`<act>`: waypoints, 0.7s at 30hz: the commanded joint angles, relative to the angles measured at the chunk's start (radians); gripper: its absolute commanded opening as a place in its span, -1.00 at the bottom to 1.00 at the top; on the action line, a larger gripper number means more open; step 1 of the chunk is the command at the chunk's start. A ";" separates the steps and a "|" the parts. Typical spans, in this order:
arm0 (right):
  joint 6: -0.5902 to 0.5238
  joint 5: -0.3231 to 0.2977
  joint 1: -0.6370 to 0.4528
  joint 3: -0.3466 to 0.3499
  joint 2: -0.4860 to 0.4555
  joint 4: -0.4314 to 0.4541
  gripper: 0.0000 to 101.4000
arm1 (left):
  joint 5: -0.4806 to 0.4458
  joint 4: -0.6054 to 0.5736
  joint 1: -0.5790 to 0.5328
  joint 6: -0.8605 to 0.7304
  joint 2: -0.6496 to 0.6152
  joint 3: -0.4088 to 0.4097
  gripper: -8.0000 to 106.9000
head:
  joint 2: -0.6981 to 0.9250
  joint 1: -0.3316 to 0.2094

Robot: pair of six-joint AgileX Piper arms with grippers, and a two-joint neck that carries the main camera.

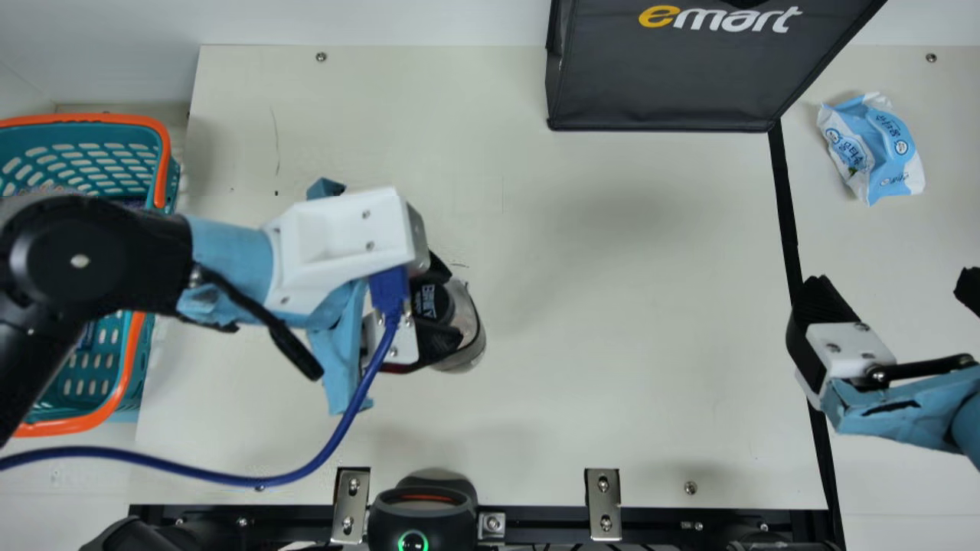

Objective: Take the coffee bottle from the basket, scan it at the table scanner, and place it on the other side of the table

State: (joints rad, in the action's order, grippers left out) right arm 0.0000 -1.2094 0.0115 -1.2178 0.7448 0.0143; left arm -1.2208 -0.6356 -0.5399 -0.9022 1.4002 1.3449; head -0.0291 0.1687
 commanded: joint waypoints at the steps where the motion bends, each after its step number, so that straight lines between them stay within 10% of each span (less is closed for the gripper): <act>1: 0.000 0.000 0.000 0.000 0.000 0.000 0.87 | 0.001 0.007 -0.003 0.034 0.027 0.036 -1.00 | 0.002 -0.030; 21: 0.000 0.000 0.000 0.000 0.000 0.000 0.87 | 0.142 0.221 -0.140 0.474 0.272 0.280 -1.00 | 0.002 -0.030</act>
State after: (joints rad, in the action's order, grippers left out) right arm 0.0000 -1.2094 0.0115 -1.2178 0.7448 0.0143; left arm -1.1158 -0.4411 -0.6647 -0.4936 1.6628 1.6240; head -0.0276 0.1687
